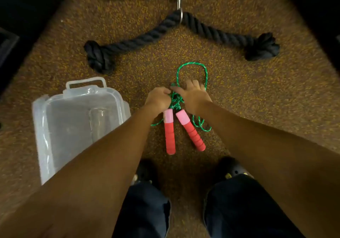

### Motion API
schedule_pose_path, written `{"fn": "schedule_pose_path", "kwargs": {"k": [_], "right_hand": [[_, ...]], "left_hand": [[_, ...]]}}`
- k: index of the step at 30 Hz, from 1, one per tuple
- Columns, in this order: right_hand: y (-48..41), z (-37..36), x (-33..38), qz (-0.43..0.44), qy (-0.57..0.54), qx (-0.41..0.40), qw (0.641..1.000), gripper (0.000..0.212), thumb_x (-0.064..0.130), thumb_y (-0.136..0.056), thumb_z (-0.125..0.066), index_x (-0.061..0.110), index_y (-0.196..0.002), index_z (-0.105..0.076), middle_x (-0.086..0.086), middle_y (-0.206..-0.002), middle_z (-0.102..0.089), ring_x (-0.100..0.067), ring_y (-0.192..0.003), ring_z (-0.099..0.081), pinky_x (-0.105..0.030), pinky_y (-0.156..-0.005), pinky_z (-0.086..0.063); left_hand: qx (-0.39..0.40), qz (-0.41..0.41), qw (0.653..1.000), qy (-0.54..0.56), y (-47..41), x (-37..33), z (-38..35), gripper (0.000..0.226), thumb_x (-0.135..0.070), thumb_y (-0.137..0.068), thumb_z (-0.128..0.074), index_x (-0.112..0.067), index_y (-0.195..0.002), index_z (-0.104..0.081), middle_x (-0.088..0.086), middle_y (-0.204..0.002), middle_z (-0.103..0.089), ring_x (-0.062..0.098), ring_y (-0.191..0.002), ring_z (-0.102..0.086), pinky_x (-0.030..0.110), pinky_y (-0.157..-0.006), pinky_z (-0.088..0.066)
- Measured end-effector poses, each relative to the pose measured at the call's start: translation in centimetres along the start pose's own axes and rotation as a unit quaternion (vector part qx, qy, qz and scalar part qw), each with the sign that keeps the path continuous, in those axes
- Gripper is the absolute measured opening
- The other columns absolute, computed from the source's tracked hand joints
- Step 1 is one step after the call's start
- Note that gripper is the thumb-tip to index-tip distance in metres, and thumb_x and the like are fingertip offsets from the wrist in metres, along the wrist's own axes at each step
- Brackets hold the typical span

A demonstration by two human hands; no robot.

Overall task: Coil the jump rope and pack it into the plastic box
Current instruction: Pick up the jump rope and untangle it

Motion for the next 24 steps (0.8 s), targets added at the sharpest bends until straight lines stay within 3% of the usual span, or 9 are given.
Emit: {"fn": "schedule_pose_path", "kwargs": {"k": [6,14,21,24], "right_hand": [[-0.8,-0.8,-0.2,0.015,-0.016,0.03,0.999,0.041,0.02,-0.091,-0.049,0.023,-0.132,-0.044,-0.014,-0.131,-0.052,-0.033,-0.125,-0.043,-0.045,-0.107,-0.027],[2.8,3.6,-1.0,0.024,-0.142,0.041,0.989,0.043,0.034,-0.087,-0.059,0.02,-0.127,-0.055,-0.016,-0.126,-0.058,-0.031,-0.12,-0.052,-0.035,-0.099,-0.041],[9.7,10.7,0.2,0.04,-0.183,0.018,0.982,0.042,0.03,-0.091,-0.055,0.011,-0.128,-0.053,-0.012,-0.129,-0.059,-0.026,-0.117,-0.052,-0.025,-0.09,-0.037],[13.3,13.8,1.1,0.045,-0.253,-0.003,0.966,0.036,0.029,-0.093,-0.052,0.011,-0.124,-0.056,-0.01,-0.118,-0.062,-0.021,-0.105,-0.055,-0.029,-0.09,-0.04]], "left_hand": [[0.002,-0.009,0.999,0.045,-0.8,-0.8,1.1,0.034,-0.008,-0.089,-0.047,-0.009,-0.122,-0.058,0.014,-0.126,-0.058,0.03,-0.114,-0.055,0.038,-0.102,-0.043],[-0.005,-0.088,0.994,0.062,3.3,-6.1,2.5,0.032,-0.008,-0.092,-0.047,-0.008,-0.122,-0.057,0.012,-0.128,-0.058,0.028,-0.117,-0.054,0.032,-0.1,-0.041],[-0.013,-0.174,0.983,0.065,12.4,-9.2,6.9,0.03,-0.008,-0.092,-0.048,-0.011,-0.12,-0.058,0.008,-0.125,-0.059,0.02,-0.11,-0.055,0.023,-0.086,-0.039],[-0.02,-0.201,0.977,0.07,17.0,-9.0,8.7,0.028,-0.007,-0.093,-0.047,-0.009,-0.118,-0.059,0.007,-0.118,-0.061,0.011,-0.101,-0.06,0.022,-0.088,-0.044]]}}
Point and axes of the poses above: each hand's wrist, its own y-axis away from the middle knuckle, its own z-axis out of the back of the hand, x = y × z, the point moved 3 cm from there along -y, towards the middle knuckle
